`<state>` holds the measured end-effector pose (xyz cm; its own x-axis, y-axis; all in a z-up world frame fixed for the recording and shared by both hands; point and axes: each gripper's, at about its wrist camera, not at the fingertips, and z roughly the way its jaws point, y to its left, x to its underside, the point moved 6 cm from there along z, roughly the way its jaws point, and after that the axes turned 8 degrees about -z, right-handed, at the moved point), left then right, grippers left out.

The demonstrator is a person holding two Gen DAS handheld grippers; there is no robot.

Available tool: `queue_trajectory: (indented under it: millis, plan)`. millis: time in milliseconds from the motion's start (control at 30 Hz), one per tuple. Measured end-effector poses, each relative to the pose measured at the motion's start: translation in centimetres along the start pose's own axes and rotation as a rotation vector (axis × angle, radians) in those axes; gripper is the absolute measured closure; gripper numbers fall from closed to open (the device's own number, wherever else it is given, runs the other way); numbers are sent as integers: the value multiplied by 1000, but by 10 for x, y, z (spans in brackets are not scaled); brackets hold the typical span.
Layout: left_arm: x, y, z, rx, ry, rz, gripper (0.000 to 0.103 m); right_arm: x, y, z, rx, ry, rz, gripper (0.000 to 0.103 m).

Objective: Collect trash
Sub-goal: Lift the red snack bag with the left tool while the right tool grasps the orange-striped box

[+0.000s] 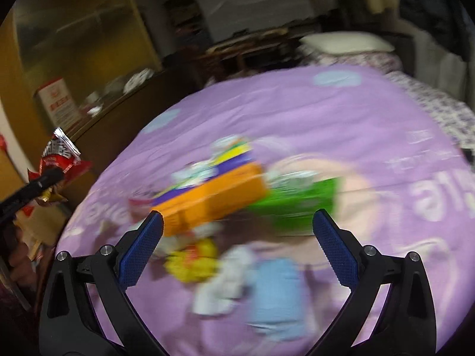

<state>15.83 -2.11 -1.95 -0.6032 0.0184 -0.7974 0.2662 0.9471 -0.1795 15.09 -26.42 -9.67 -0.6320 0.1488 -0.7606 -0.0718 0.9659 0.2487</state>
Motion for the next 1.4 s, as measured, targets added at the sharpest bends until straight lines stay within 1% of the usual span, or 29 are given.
queue_trajectory:
  millis: [67,100,167,200,233,267,300,333,367,400,467,500,533,600,733,800,900,967,1000,1033,1100,1167,1200,1300,1367,1400]
  plan:
    - [7,12,-3,-7,10,-12,64,-3,9,16,-18,26,-1,6]
    - [11,17,-5,-13,14,-16,64,-8,11,27,-12,33,7,7]
    - [17,24,-9,-19,17,-20,64,-11,13,30,-8,11,40,12]
    - [18,27,-11,-21,18,-24,64,-18,11,29,-19,-15,70,20]
    - [21,29,-13,-20,18,-29,64,-15,14,28,-26,-25,74,35]
    - [23,31,-15,-20,19,-35,64,-19,16,27,-43,-35,68,42]
    - [24,33,-17,-20,19,-40,64,-21,16,25,-50,-44,65,57]
    - [26,35,-19,-21,20,-43,64,-23,17,20,-62,-63,61,65]
    - [28,37,-21,-21,20,-47,64,-24,19,15,-63,-78,54,67]
    - [29,39,-23,-22,19,-51,64,-27,25,6,-50,-105,26,72]
    - [32,43,-29,-25,16,-61,64,-29,29,-4,-26,-131,-12,76]
    - [33,45,-32,-27,14,-67,64,-31,34,-10,-18,-144,-34,81]
    - [34,48,-36,-29,12,-74,64,-32,35,-16,-20,-149,-38,88]
    - [36,57,-45,-39,11,-87,64,-33,39,-28,-40,-162,-40,97]
    - [42,73,-67,-78,-3,-97,64,-34,56,-45,-34,-177,-98,100]
    - [47,80,-76,-89,-7,-102,64,-32,67,-56,-63,-185,-111,101]
    - [58,94,-94,-110,-9,-124,64,-29,91,-71,-63,-199,-191,100]
    - [64,102,-101,-120,-6,-143,64,-24,96,-71,-48,-180,-218,95]
    - [66,106,-103,-125,-4,-149,64,-19,95,-66,-26,-144,-230,85]
    - [71,110,-106,-131,-2,-157,64,-14,93,-63,-11,-129,-231,68]
    - [75,115,-110,-134,-3,-169,64,-3,90,-54,26,-99,-242,48]
    - [79,120,-112,-135,-3,-184,64,8,90,-43,65,-70,-275,45]
    - [80,123,-112,-134,-2,-192,64,14,90,-36,70,-40,-290,44]
    - [82,126,-111,-127,1,-212,64,20,91,-22,54,7,-300,37]
    - [82,127,-110,-126,1,-213,64,15,89,-15,67,0,-304,30]
    - [82,127,-110,-125,2,-213,64,11,87,-10,78,-1,-309,25]
